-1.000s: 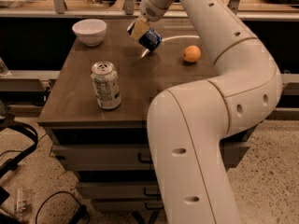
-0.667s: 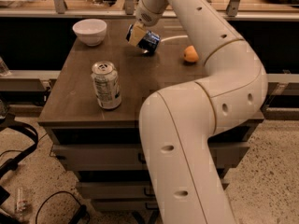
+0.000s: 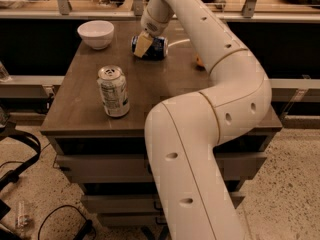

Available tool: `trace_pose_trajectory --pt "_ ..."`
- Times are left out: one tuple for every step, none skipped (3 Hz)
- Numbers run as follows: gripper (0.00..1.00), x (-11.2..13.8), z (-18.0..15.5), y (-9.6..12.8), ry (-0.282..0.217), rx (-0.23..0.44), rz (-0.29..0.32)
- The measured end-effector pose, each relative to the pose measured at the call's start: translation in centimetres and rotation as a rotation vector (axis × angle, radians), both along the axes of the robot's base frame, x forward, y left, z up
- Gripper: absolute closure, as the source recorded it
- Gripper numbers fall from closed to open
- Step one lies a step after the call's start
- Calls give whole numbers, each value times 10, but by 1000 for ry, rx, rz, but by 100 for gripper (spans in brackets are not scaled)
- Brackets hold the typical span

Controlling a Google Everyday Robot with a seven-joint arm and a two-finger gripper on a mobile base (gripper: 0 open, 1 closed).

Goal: Knock pepsi can over

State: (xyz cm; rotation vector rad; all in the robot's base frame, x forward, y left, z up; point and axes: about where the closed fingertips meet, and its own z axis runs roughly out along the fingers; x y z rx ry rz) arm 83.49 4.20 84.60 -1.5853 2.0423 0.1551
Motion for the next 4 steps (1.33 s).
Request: trace_pose_trajectory --pt "54 0 0 0 0 0 0" --pt "30 0 -1 1 2 0 1" --pt "1 0 -2 2 4 -1 2" --pt "0 0 -4 2 6 -1 2"
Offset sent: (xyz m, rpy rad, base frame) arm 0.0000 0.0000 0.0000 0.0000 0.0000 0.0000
